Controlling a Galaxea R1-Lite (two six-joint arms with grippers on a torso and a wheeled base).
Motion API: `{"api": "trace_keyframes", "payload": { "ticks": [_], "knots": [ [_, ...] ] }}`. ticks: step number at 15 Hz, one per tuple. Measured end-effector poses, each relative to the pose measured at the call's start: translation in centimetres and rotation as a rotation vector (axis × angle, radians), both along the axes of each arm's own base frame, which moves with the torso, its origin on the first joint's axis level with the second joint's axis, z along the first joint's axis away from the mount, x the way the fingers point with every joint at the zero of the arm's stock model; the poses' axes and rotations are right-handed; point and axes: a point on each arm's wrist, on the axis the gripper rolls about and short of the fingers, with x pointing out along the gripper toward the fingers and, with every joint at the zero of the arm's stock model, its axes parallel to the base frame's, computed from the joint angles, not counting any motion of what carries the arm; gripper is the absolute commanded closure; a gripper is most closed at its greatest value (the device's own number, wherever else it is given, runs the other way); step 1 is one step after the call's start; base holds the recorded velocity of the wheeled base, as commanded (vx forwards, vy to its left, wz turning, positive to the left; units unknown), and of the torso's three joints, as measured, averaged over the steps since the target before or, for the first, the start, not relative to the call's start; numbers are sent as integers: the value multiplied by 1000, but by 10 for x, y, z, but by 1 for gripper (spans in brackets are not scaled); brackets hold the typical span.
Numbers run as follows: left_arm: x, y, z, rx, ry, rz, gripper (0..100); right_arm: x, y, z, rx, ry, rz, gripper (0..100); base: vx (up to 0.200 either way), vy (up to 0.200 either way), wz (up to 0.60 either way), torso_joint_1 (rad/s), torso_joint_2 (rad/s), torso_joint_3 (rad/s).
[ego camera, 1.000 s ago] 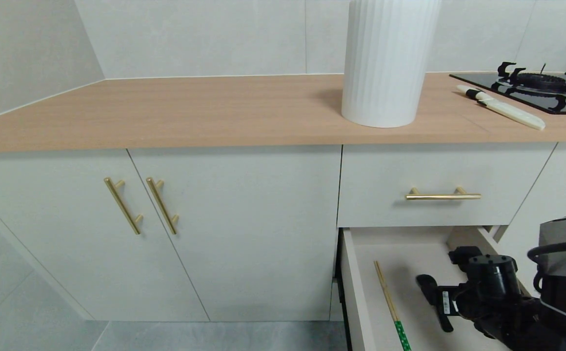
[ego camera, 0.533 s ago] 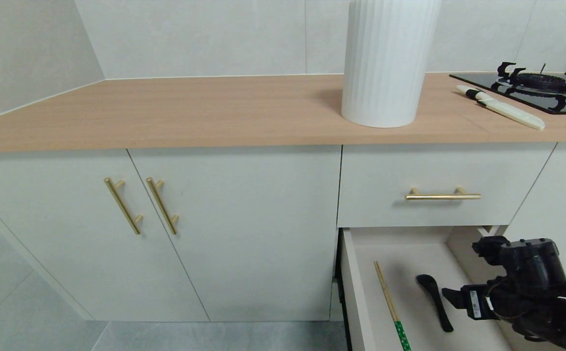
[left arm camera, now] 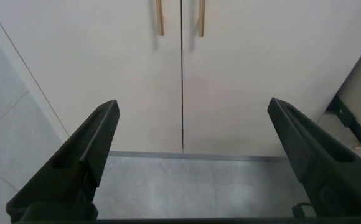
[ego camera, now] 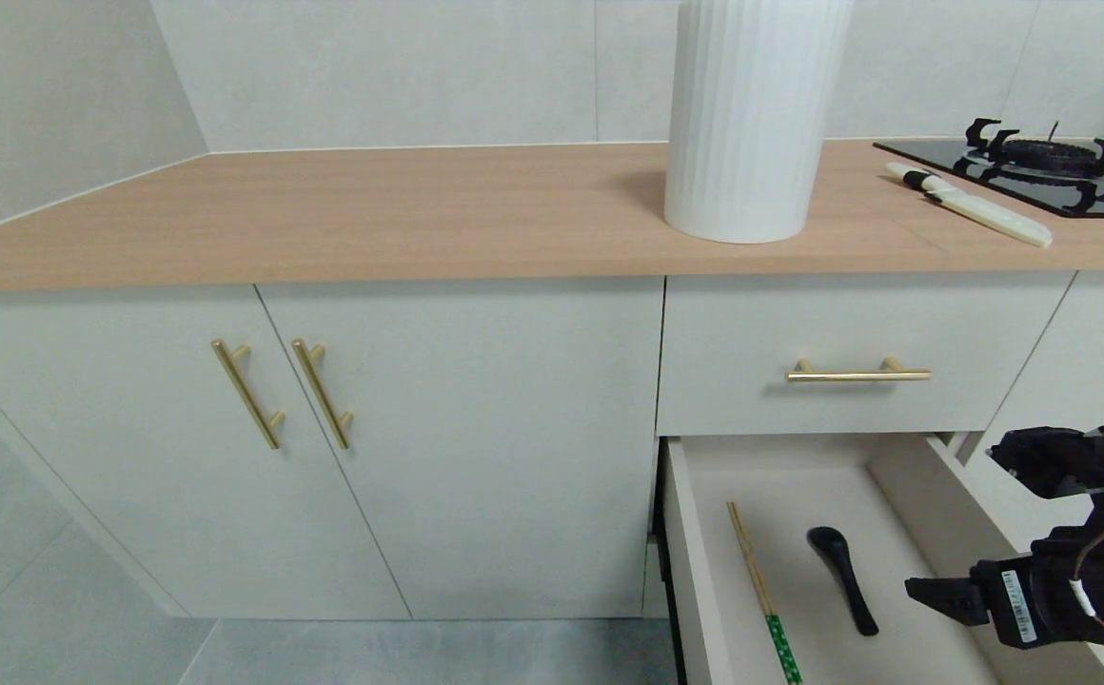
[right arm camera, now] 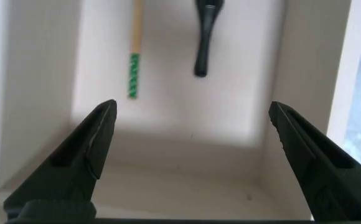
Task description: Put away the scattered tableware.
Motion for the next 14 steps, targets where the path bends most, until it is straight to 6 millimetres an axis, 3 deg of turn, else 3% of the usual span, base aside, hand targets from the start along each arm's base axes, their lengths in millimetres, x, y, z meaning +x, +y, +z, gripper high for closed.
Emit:
{"api": "trace_keyframes", "payload": {
  "ticks": [6, 9, 14],
  "knots": [
    [0, 0, 0, 0, 0, 0, 0, -14, -1, 6, -22, 65, 30, 0, -200, 0, 0, 1, 2, 2],
    [0, 0, 0, 0, 0, 0, 0, -21, 3, 3, -52, 146, 66, 0, 0, 0, 0, 0, 0, 0],
    [0, 0, 0, 0, 0, 0, 0, -13, 12, -9, -62, 227, 106, 0, 0, 0, 0, 0, 0, 0]
  ]
}}
